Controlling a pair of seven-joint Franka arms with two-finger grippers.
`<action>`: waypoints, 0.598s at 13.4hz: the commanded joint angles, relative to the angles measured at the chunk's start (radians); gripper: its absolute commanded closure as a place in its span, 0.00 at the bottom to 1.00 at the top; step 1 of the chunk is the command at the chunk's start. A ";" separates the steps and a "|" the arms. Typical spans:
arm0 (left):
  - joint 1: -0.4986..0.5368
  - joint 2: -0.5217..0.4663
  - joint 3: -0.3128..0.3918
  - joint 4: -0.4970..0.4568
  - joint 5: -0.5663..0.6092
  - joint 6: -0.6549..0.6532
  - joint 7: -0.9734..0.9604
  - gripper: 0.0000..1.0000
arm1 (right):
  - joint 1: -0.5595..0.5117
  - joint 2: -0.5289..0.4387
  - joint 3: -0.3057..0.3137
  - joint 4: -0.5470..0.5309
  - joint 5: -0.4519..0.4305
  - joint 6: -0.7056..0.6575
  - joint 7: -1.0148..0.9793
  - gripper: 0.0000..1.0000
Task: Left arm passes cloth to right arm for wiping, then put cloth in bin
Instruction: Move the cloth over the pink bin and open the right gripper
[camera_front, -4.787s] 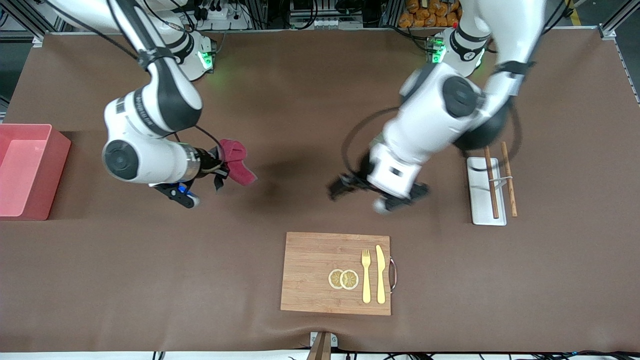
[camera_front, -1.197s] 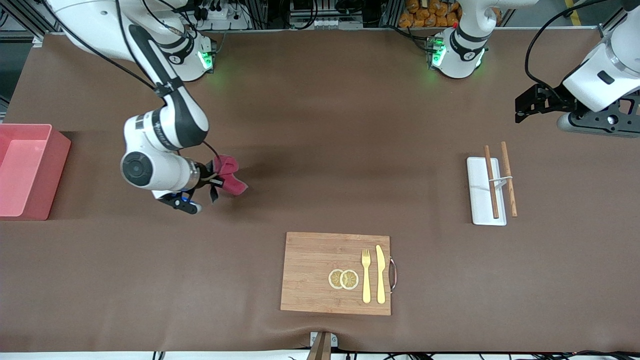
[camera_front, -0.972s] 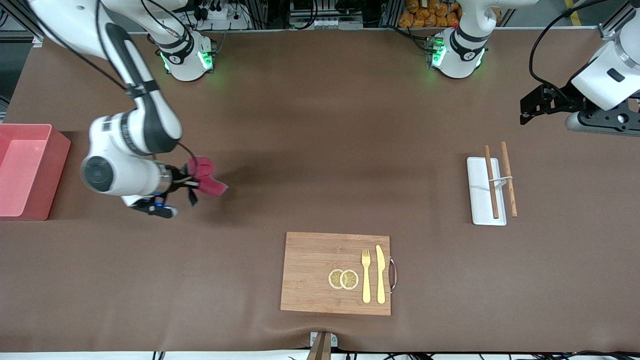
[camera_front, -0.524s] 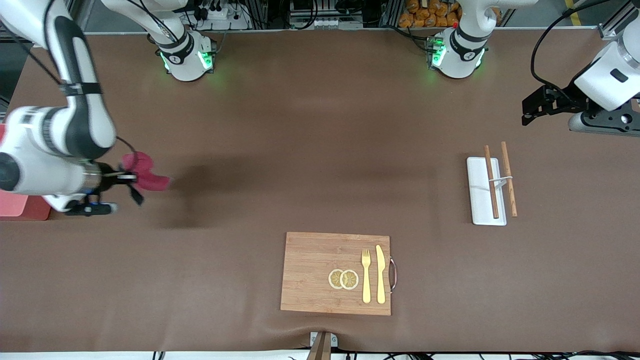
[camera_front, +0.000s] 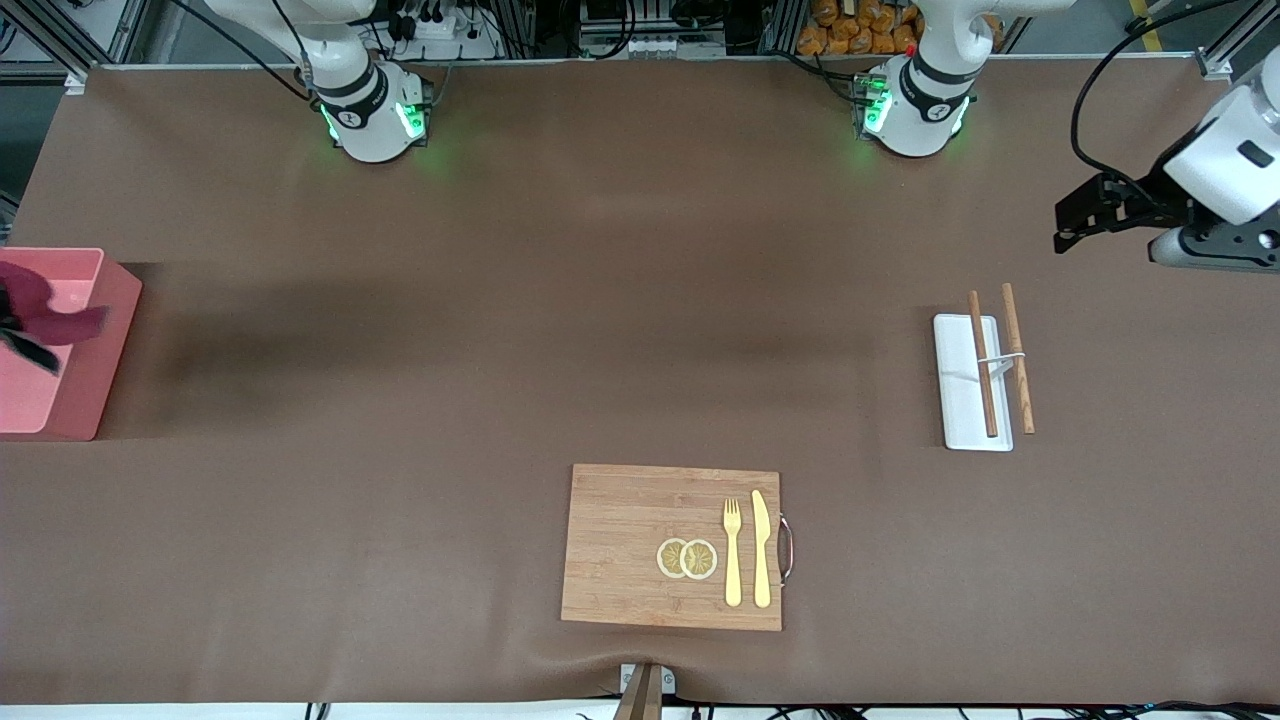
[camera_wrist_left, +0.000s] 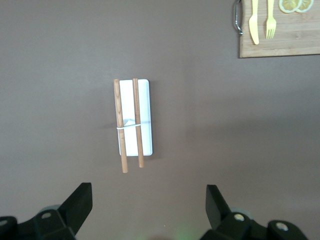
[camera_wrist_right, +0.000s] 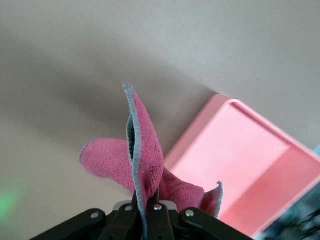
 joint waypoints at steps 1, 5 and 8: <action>0.022 0.005 -0.022 0.012 -0.008 0.008 -0.003 0.00 | -0.111 0.028 0.011 0.034 0.087 0.087 -0.305 1.00; 0.013 0.005 -0.022 0.013 0.000 0.008 -0.003 0.00 | -0.223 0.129 0.014 0.034 0.286 0.207 -0.632 1.00; 0.011 0.007 -0.022 0.012 0.006 0.008 -0.003 0.00 | -0.268 0.165 0.014 0.035 0.362 0.229 -0.771 1.00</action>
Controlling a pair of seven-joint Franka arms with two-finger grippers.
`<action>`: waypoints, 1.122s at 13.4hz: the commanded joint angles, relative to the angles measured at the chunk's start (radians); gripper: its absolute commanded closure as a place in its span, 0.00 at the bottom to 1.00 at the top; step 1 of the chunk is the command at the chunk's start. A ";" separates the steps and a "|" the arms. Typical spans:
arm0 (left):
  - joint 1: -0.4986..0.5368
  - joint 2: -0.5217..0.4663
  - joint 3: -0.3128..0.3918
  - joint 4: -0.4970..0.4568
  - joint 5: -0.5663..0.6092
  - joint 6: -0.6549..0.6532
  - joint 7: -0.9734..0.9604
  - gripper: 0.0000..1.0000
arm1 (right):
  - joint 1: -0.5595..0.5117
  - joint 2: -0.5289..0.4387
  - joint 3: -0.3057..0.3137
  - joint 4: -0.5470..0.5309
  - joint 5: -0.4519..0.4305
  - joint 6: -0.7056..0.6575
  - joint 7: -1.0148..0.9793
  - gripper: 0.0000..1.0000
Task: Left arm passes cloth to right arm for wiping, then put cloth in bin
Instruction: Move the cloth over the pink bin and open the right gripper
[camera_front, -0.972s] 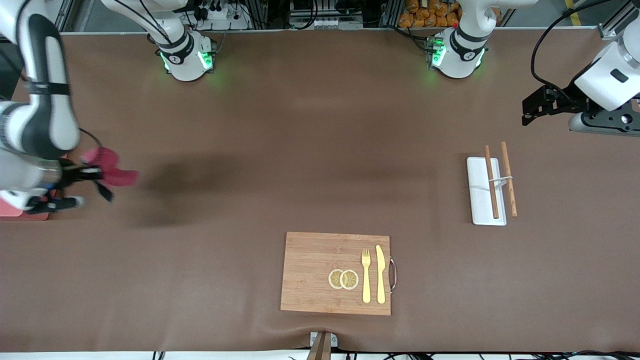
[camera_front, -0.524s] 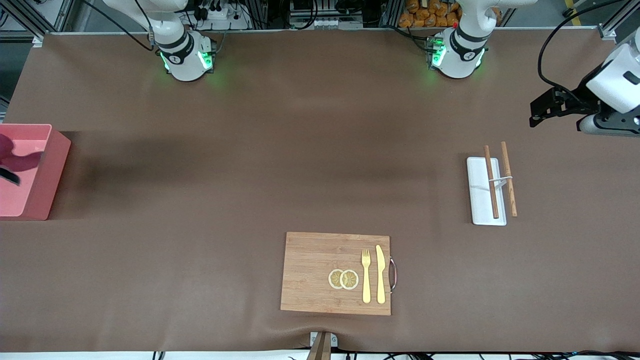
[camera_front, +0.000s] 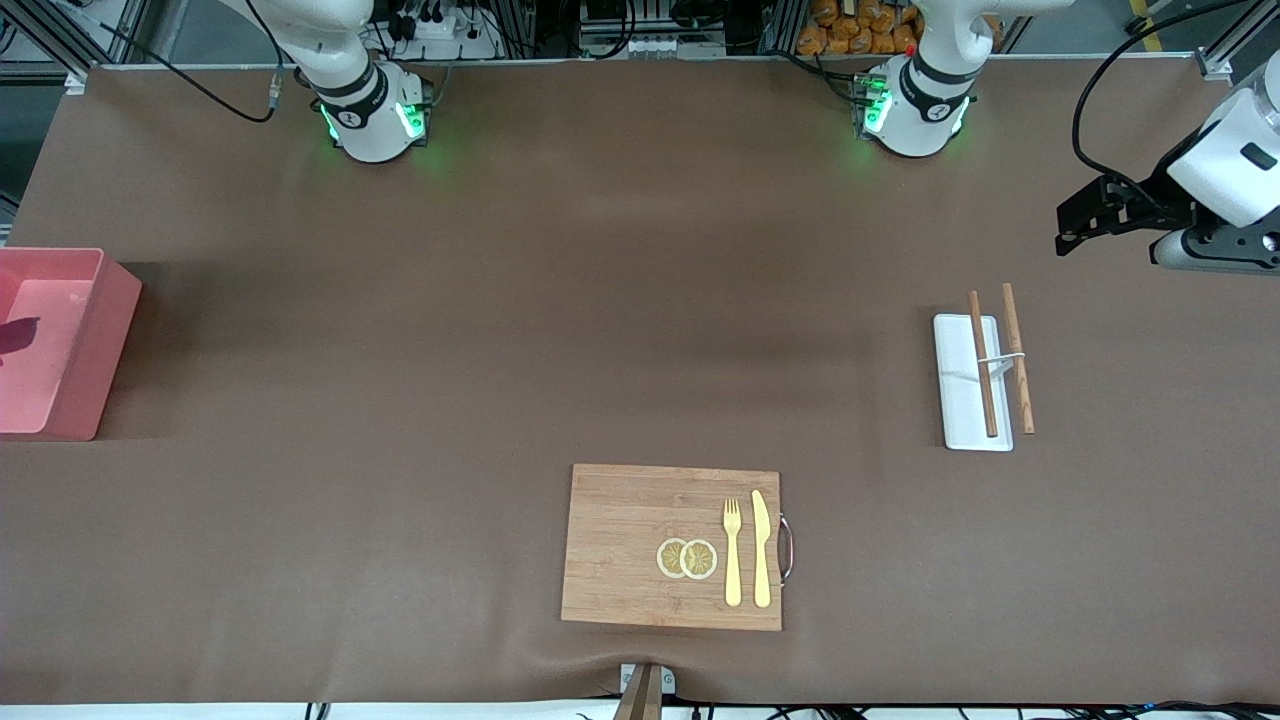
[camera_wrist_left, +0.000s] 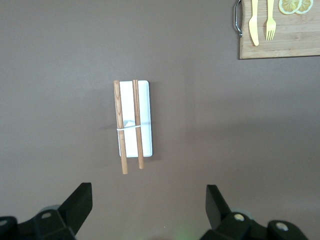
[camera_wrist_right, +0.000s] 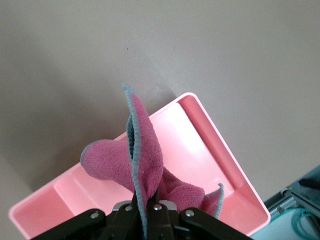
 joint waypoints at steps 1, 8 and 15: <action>0.007 0.006 -0.006 0.012 0.006 0.003 -0.003 0.00 | -0.047 0.033 0.014 0.037 0.033 -0.006 -0.087 1.00; 0.005 0.009 -0.006 0.012 0.006 0.004 -0.003 0.00 | -0.121 0.080 0.014 0.078 0.045 -0.006 -0.147 0.00; 0.010 0.009 -0.006 0.012 0.006 0.004 -0.003 0.00 | -0.054 0.082 0.014 0.136 0.022 -0.061 -0.037 0.00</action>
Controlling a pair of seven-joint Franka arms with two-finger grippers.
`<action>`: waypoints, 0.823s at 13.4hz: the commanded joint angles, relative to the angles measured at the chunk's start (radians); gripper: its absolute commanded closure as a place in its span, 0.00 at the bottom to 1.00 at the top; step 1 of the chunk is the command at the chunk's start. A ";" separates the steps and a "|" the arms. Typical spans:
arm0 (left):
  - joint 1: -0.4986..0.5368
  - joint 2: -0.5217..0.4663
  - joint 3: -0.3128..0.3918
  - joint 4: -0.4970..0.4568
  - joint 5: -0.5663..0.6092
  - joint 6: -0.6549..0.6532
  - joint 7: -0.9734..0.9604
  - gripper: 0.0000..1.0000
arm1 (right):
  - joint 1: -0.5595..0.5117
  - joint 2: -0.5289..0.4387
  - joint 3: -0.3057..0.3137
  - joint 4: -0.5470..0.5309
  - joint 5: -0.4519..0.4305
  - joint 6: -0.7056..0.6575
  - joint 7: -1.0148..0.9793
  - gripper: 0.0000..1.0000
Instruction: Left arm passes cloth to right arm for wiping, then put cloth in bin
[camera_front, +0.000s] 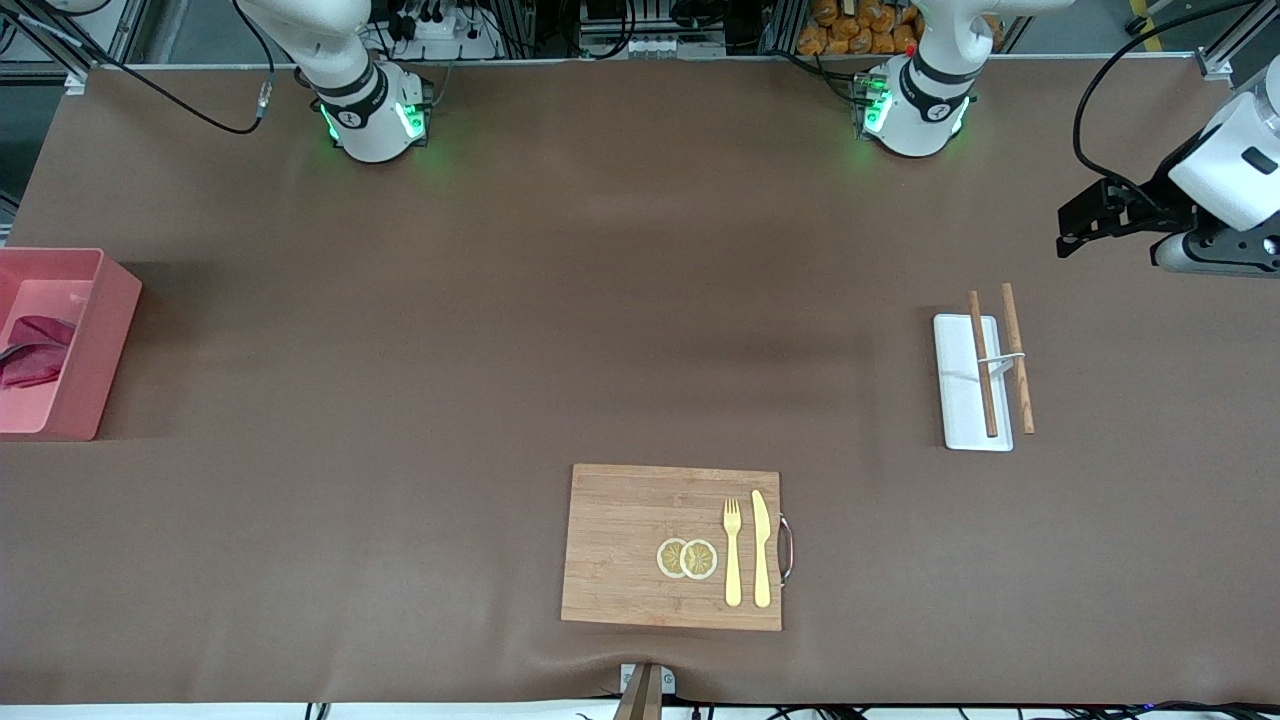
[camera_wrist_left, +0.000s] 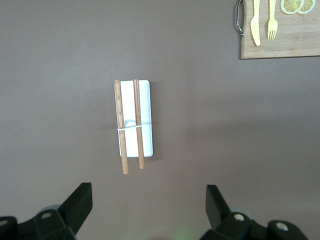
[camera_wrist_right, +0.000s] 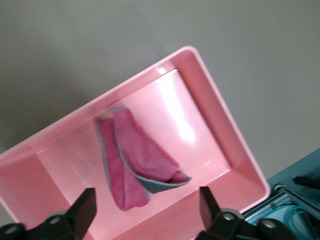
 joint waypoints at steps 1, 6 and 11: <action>0.006 0.005 -0.007 0.012 0.006 0.004 -0.003 0.00 | 0.054 0.014 -0.004 0.073 -0.006 -0.084 0.133 0.00; 0.006 0.005 -0.006 0.012 0.006 0.004 -0.003 0.00 | 0.217 -0.015 0.008 0.138 -0.130 -0.252 0.587 0.00; 0.006 0.005 -0.006 0.012 0.006 0.004 -0.003 0.00 | 0.241 -0.061 0.287 0.128 -0.209 -0.417 1.120 0.00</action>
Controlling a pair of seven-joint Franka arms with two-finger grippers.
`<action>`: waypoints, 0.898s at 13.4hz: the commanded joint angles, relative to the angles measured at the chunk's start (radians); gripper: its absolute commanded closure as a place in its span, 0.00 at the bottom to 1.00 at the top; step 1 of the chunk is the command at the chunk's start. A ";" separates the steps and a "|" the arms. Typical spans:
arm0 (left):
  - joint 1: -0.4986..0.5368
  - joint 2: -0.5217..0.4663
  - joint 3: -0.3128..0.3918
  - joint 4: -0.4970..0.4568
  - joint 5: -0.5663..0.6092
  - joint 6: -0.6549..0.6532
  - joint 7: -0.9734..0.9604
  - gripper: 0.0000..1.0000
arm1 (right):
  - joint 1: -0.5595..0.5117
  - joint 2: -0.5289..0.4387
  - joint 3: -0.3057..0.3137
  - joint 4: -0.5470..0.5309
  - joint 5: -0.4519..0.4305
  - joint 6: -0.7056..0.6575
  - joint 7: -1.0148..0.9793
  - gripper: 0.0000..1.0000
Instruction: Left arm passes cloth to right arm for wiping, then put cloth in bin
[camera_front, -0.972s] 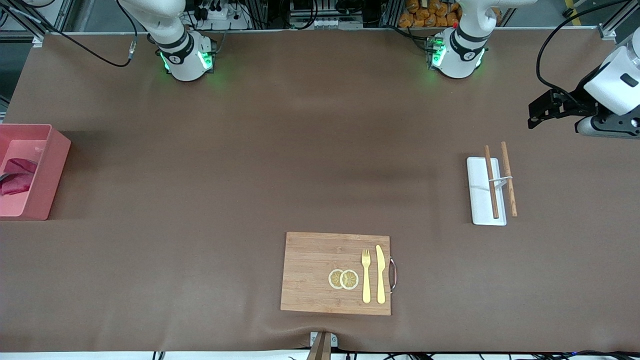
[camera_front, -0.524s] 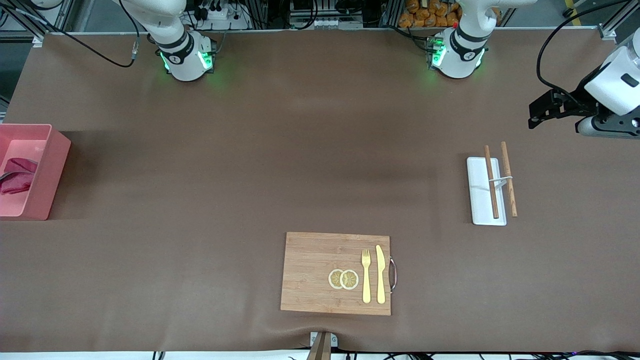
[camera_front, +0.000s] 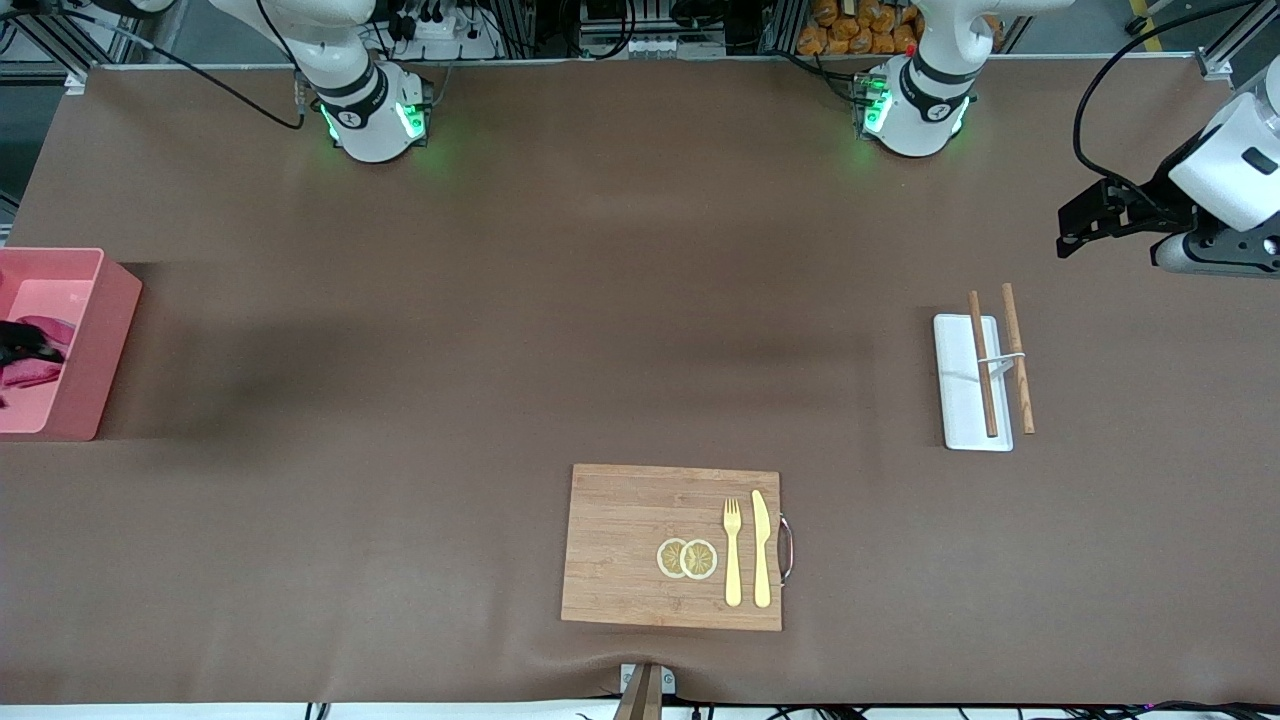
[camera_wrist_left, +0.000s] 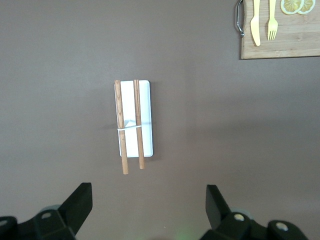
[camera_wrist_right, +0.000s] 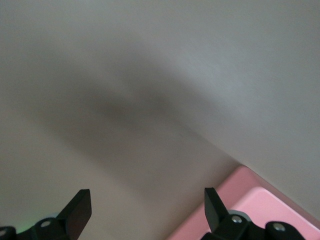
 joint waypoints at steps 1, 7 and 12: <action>0.008 0.005 -0.006 0.012 0.006 0.003 -0.003 0.00 | -0.016 -0.042 0.150 -0.010 -0.039 -0.086 0.278 0.00; 0.008 0.005 -0.006 0.012 0.006 0.003 -0.003 0.00 | -0.016 -0.178 0.460 -0.053 -0.071 -0.152 1.042 0.00; 0.008 0.006 -0.006 0.012 0.006 0.003 -0.003 0.00 | 0.001 -0.382 0.515 -0.128 -0.124 -0.143 1.227 0.00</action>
